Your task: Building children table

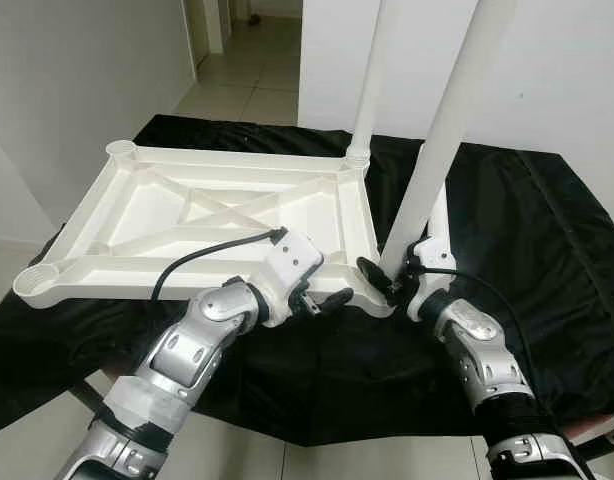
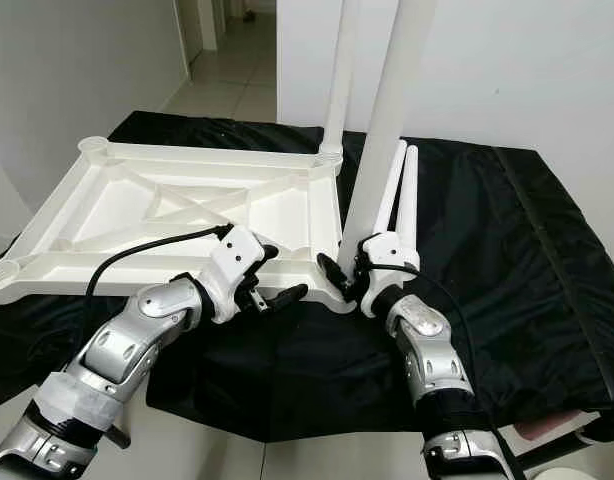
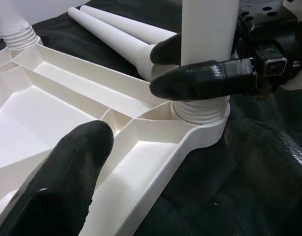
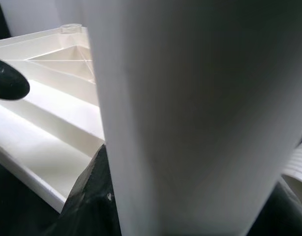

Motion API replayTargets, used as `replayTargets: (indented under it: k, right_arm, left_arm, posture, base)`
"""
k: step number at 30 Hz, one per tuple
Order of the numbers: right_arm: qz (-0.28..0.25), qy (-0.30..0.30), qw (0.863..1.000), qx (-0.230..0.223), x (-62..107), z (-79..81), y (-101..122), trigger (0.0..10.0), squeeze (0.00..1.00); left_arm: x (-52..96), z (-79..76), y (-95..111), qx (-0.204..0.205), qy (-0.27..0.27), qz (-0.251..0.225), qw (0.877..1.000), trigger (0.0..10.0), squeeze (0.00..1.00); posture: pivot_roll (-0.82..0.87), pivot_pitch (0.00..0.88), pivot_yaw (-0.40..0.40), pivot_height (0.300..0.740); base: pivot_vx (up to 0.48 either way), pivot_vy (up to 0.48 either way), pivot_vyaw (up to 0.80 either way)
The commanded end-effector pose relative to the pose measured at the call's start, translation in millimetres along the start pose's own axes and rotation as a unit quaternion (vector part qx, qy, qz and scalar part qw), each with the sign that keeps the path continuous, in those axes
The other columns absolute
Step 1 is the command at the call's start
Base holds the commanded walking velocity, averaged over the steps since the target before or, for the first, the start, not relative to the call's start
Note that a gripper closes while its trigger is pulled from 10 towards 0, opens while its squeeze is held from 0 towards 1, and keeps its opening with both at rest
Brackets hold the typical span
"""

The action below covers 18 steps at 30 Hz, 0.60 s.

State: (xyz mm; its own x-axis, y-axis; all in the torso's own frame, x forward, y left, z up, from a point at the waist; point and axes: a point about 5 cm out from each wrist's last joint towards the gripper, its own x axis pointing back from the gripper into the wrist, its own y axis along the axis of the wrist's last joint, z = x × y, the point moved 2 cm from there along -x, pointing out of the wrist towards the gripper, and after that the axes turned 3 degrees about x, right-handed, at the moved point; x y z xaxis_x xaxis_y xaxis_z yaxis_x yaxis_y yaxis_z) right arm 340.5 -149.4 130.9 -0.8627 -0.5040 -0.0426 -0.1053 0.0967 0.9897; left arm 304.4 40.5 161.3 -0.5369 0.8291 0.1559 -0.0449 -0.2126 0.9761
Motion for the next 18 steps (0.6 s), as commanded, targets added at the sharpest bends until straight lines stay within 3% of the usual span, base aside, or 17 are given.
replayTargets:
  k: [1, 11, 12, 15, 18]
  right_arm:
    - [0.012, -0.039, 0.999, -0.016, 1.3, -2.7, -6, 10.0, 0.00]
    - [-0.001, -0.115, 0.993, -0.031, -5.0, -0.2, 5, 10.0, 0.00]
    - [-0.001, -0.166, 0.985, -0.041, -5.5, -2.6, 8, 10.0, 0.00]
    - [0.002, -0.200, 0.978, -0.053, -5.3, -3.4, 8, 10.0, 0.00]
    - [0.014, -0.303, 0.949, -0.084, -4.7, 0.3, 8, 10.0, 0.00]
  left_arm:
    - [-0.6, -0.9, -2, -0.006, -0.009, 0.007, 1.000, 10.0, 0.00]
    - [0.2, -1.6, -3, -0.006, -0.012, 0.007, 1.000, 10.0, 0.00]
    - [0.2, -1.9, -3, -0.006, -0.013, 0.008, 1.000, 10.0, 0.00]
    - [-0.1, -2.5, -3, -0.005, -0.014, 0.008, 1.000, 10.0, 0.00]
    - [0.4, -5.6, -6, 0.004, -0.015, 0.009, 1.000, 10.0, 0.00]
  posture:
    - [0.03, 0.000, 0.012, 0.740]
    - [0.03, 0.000, 0.019, 0.740]
    - [0.02, 0.000, 0.019, 0.740]
    - [0.02, 0.000, 0.016, 0.740]
    - [0.02, 0.000, 0.012, 0.740]
  base:
    - [0.000, 0.000, 0.00]
    - [0.000, 0.000, 0.00]
    - [0.000, 0.000, 0.00]
    - [0.000, 0.000, 0.00]
    - [0.000, 0.000, 0.00]
